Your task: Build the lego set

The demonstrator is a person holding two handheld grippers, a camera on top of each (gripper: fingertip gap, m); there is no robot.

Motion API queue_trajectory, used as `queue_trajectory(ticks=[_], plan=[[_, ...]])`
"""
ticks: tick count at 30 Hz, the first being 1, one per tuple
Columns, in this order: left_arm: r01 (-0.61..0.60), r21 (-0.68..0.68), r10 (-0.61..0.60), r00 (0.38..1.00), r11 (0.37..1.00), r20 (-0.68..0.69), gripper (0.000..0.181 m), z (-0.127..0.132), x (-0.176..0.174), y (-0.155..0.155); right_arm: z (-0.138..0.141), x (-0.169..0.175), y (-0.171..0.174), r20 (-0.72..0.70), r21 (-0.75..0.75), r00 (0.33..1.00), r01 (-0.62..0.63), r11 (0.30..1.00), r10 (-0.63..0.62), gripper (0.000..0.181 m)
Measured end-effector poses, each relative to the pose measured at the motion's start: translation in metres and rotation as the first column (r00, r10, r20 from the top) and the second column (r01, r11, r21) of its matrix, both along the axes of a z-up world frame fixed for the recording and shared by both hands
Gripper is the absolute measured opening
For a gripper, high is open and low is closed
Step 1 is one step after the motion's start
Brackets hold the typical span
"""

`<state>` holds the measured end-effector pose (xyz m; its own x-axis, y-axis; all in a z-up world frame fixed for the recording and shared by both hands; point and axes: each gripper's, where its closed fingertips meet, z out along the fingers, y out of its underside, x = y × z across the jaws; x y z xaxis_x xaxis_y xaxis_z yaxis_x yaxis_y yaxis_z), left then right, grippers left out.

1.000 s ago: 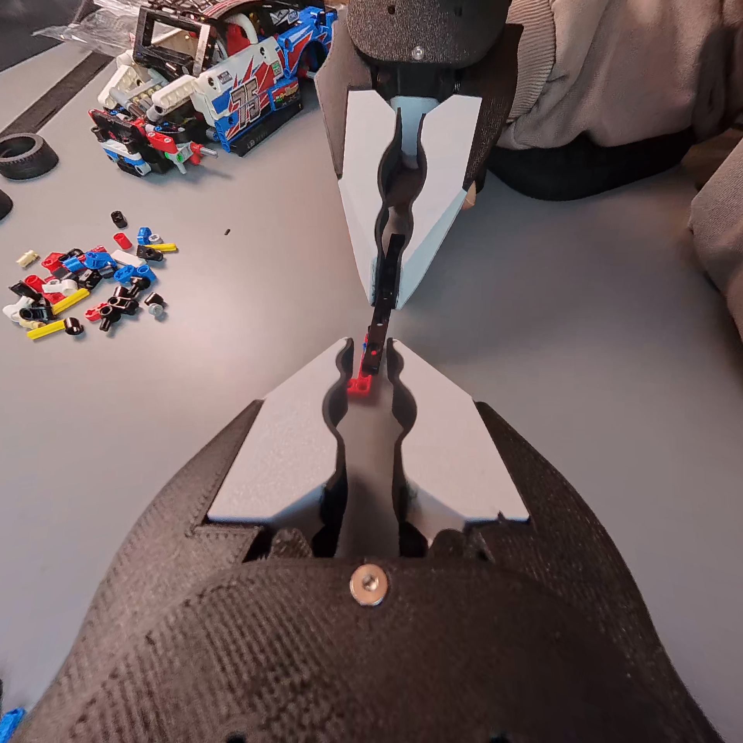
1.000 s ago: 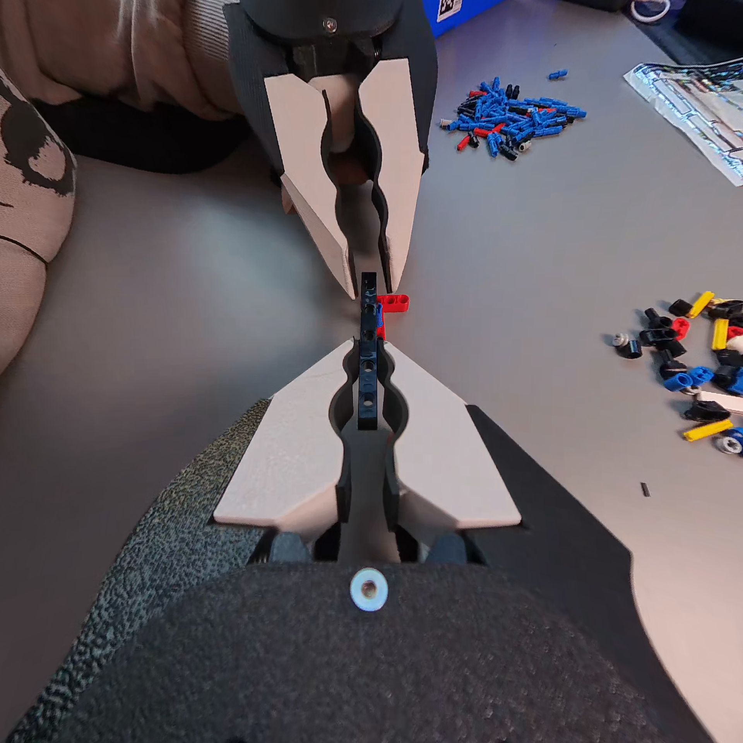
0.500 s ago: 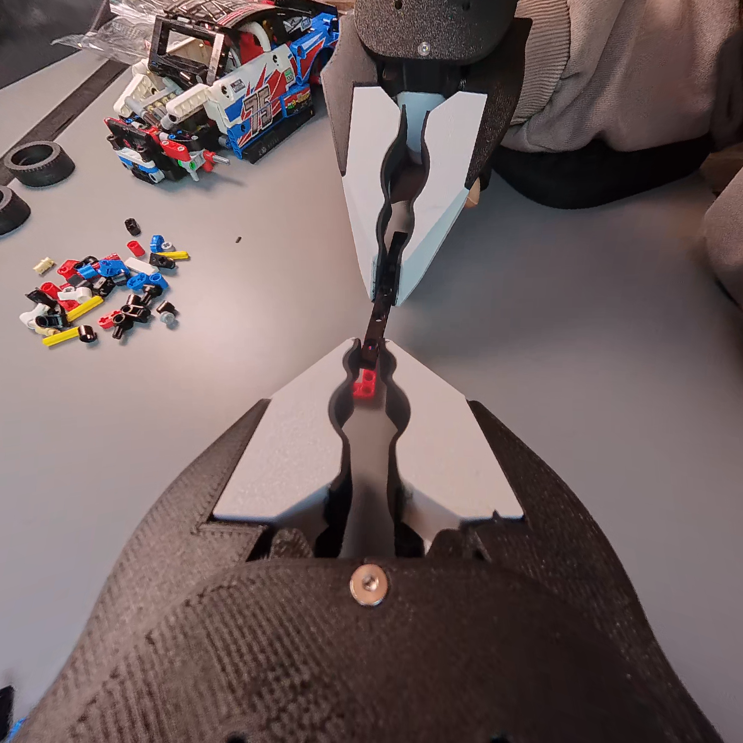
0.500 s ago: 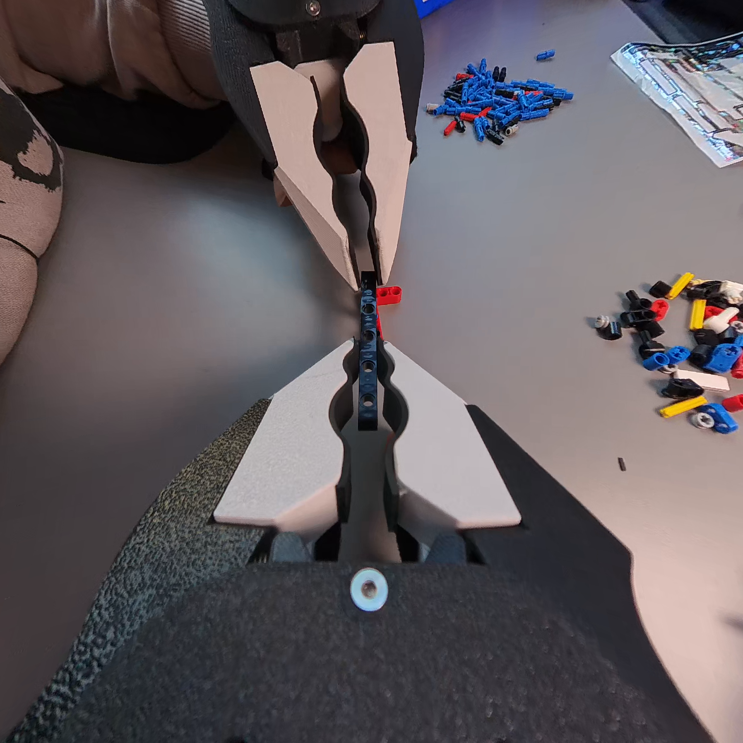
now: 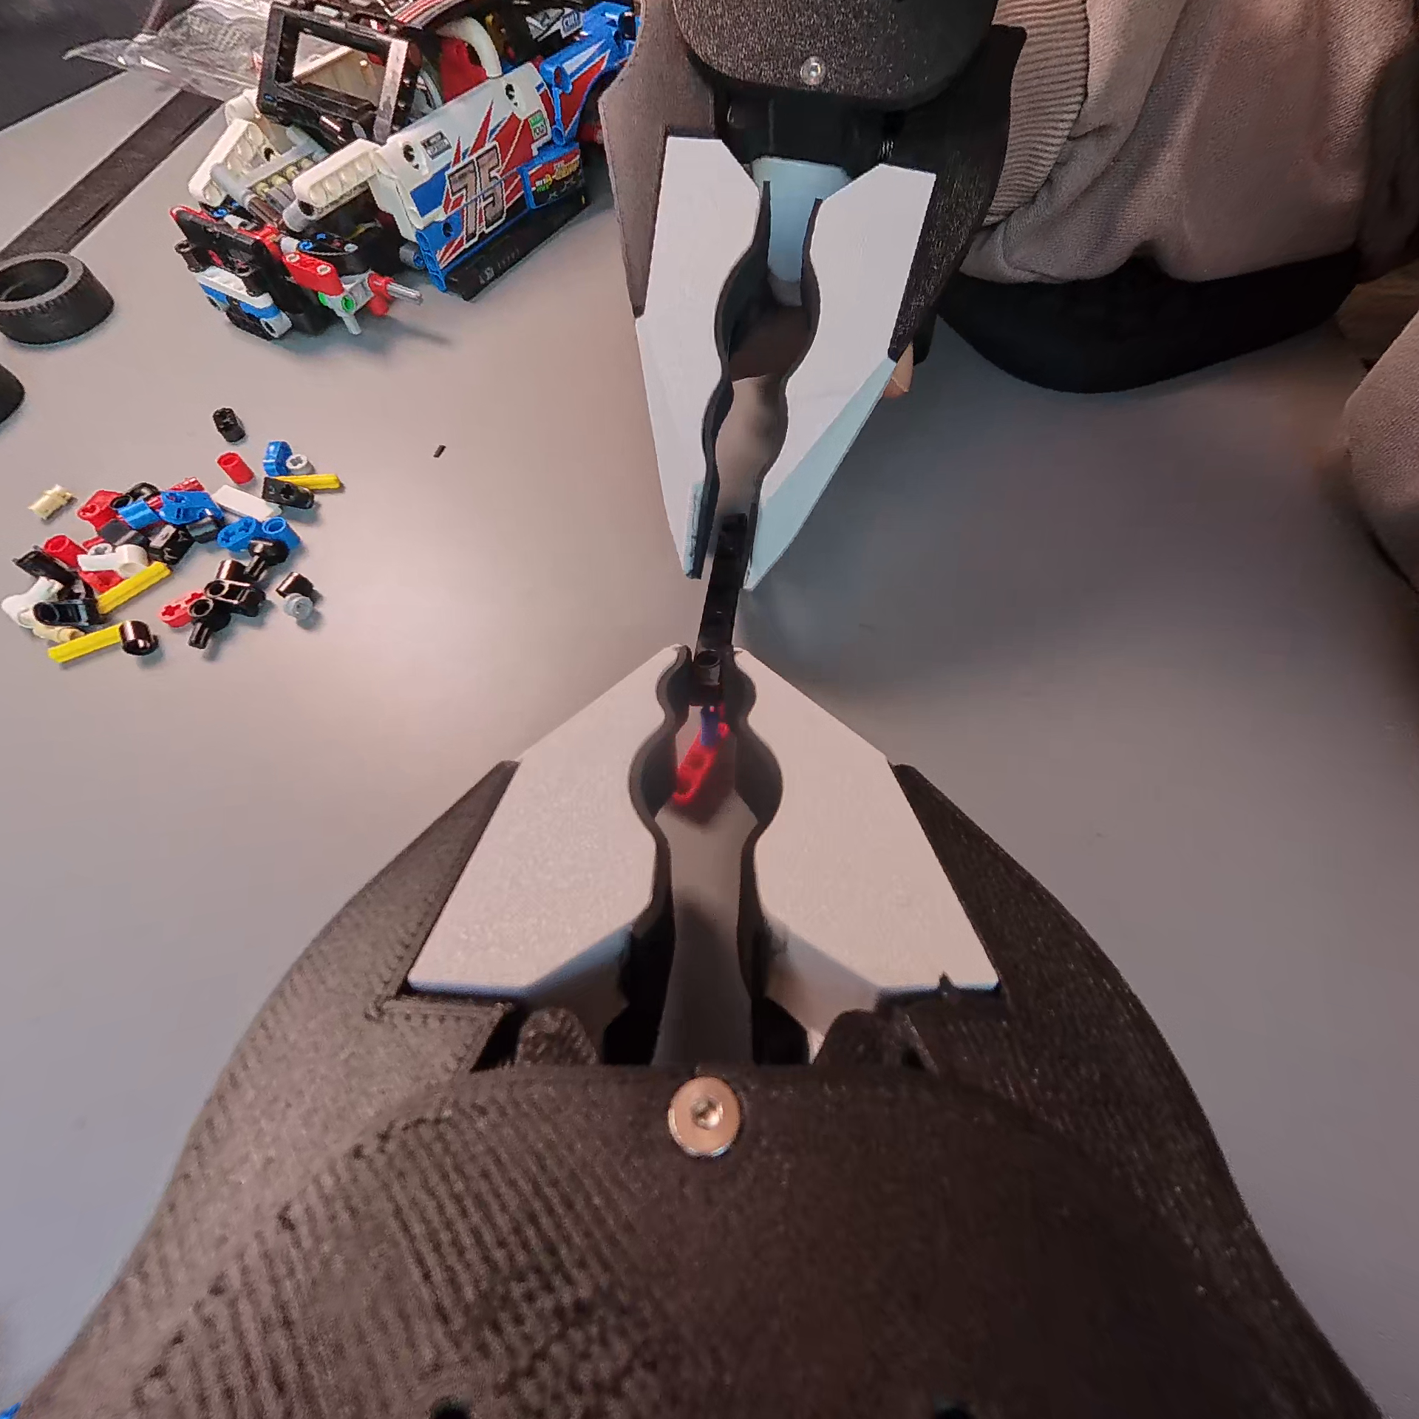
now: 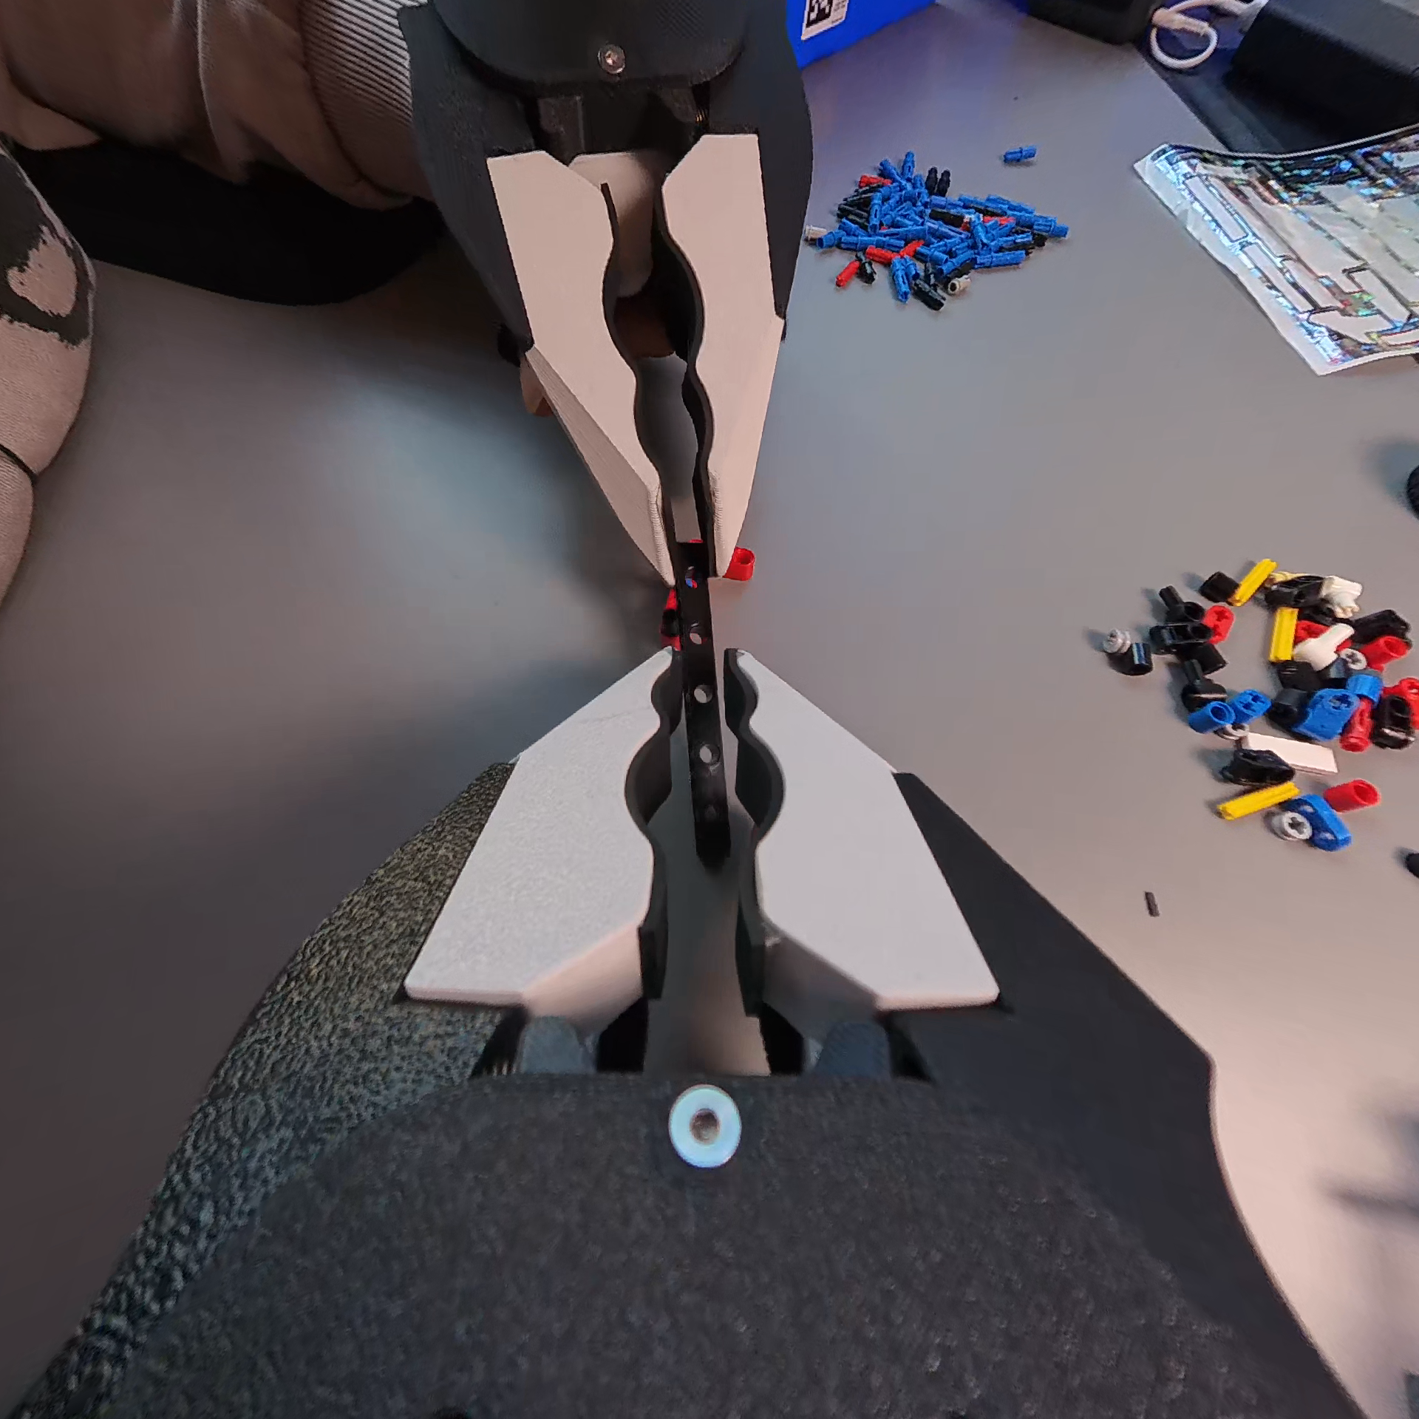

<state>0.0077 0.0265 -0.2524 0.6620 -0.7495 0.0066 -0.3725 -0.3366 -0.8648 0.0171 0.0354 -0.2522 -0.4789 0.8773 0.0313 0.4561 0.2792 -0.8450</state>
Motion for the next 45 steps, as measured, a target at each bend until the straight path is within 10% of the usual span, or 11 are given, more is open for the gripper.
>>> queue_trajectory(ticks=[11, 19, 34, 45], plan=[[0.036, 0.037, -0.038, 0.999, 0.999, 0.036, 0.006, 0.011, -0.005, -0.006, -0.006, -0.008, -0.01, 0.025, 0.051, 0.999, -0.031, 0.998, 0.03, 0.007], [0.076, -0.05, -0.081, 0.991, 0.996, -0.103, 0.057, -0.016, -0.026, -0.011, -0.005, -0.005, -0.013, 0.167, 0.027, 0.984, 0.055, 0.998, -0.058, 0.006], [-0.142, -0.094, 0.122, 0.974, 0.985, -0.192, 0.026, -0.026, -0.013, -0.009, -0.009, 0.006, -0.011, 0.217, 0.095, 0.975, 0.036, 0.995, -0.056, 0.006], [-0.015, -0.046, 0.013, 0.999, 0.999, -0.046, 0.028, -0.004, 0.0, -0.019, -0.009, 0.004, -0.022, 0.232, 0.092, 0.973, -0.016, 0.996, -0.006, 0.006]])
